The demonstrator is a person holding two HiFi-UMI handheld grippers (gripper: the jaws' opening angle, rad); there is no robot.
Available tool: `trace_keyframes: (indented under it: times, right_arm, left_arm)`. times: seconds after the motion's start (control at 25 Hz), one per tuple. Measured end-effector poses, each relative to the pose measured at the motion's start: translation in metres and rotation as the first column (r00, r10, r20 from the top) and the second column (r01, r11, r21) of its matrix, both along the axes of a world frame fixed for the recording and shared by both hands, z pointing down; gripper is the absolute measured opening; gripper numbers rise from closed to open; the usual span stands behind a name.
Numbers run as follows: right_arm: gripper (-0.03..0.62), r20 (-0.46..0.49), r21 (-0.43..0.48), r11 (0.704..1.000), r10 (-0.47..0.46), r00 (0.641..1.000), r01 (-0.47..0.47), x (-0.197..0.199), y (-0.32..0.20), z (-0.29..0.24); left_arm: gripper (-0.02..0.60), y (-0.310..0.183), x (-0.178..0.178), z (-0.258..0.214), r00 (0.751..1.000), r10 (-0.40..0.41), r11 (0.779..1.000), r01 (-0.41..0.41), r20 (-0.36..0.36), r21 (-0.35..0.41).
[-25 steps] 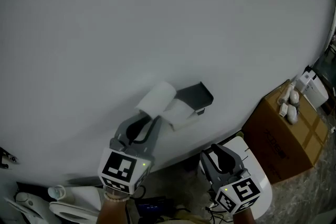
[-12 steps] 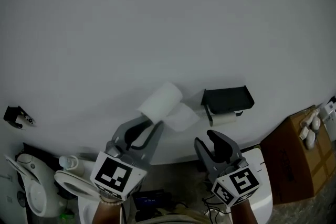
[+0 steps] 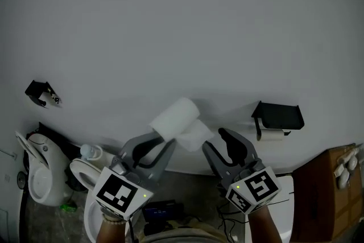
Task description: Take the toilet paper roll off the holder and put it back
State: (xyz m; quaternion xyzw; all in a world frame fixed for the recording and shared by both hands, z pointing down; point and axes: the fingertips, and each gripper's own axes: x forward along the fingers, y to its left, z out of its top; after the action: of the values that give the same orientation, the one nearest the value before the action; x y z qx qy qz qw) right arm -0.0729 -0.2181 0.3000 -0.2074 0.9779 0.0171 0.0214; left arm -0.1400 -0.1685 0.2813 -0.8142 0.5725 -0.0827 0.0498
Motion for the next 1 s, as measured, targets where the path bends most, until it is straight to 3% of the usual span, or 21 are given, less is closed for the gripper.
trace_keyframes:
  times: [0.28, 0.44, 0.8, 1.0]
  right_arm:
    - [0.181, -0.010, 0.051, 0.980, -0.191, 0.982, 0.191, -0.028, 0.011, -0.004]
    - [0.181, -0.038, 0.060, 0.953, -0.294, 0.955, 0.295, -0.069, 0.044, -0.005]
    - [0.181, -0.061, 0.053, 0.893, -0.443, 0.894, 0.446, -0.102, 0.063, 0.004]
    - [0.179, -0.060, 0.041, 0.880, -0.470, 0.881, 0.473, -0.111, 0.071, 0.007]
  left_arm:
    - [0.055, 0.019, -0.009, 0.007, 0.998, -0.061, 0.998, 0.061, -0.001, -0.028]
    - [0.055, 0.053, -0.037, 0.006, 0.996, -0.089, 0.996, 0.089, -0.006, -0.026]
    - [0.054, 0.078, -0.048, 0.018, 0.992, -0.123, 0.991, 0.122, -0.004, -0.052]
    - [0.054, 0.087, -0.054, 0.022, 0.991, -0.133, 0.990, 0.132, -0.018, -0.055]
